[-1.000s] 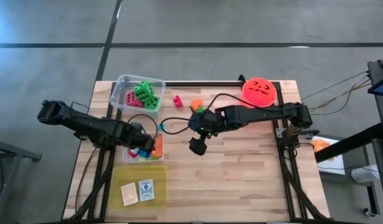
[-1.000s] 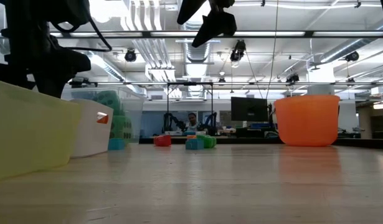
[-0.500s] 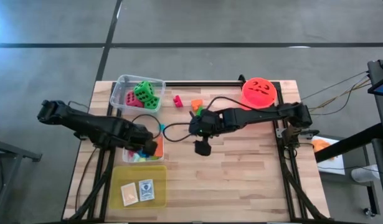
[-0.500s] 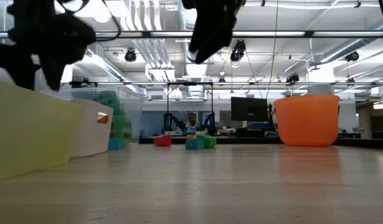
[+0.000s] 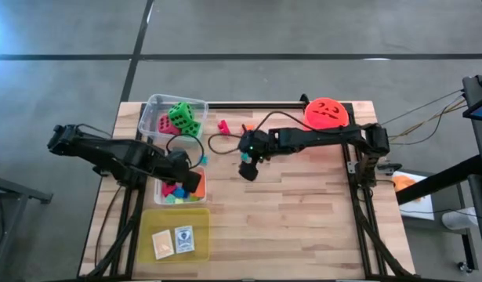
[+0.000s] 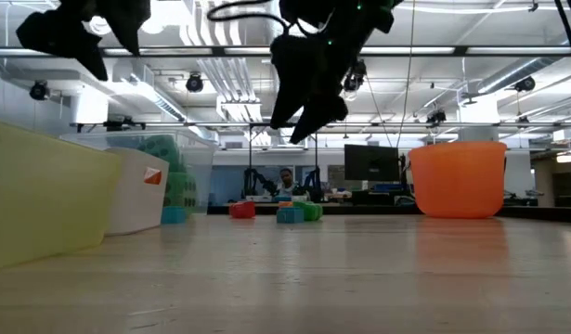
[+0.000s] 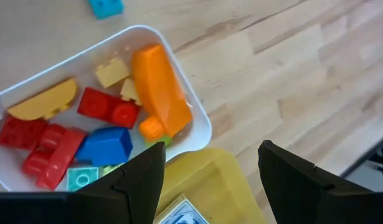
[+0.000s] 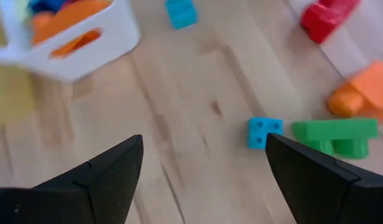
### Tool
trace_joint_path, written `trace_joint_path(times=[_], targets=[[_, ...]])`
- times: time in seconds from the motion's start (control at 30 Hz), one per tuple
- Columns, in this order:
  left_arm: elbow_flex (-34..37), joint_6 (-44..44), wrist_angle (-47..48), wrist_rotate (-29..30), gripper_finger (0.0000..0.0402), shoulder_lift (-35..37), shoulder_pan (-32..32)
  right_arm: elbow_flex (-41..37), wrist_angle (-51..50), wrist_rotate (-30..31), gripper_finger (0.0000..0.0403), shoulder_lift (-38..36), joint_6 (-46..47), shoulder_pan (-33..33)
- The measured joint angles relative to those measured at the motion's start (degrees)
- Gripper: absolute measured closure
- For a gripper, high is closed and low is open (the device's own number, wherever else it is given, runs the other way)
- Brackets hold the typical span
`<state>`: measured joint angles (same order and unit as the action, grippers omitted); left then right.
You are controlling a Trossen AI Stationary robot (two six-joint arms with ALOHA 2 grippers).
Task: Pick & Place Toys
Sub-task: Put the blue game piece into the white bin
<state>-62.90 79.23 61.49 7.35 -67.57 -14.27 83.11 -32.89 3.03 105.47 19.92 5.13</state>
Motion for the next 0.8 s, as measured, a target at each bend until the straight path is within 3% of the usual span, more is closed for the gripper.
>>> trace_joint_path(times=[0.23,0.8], targets=[[-1.7,-3.0,-0.2,0.4,0.0158,0.0,-0.9,0.0,2.6,0.0,0.007,3.3,7.9,2.5],[-3.6,-5.3,-3.6,1.5,0.0158,3.0,-8.0,0.0,4.0,-0.1,0.007,10.9,4.9,3.9]])
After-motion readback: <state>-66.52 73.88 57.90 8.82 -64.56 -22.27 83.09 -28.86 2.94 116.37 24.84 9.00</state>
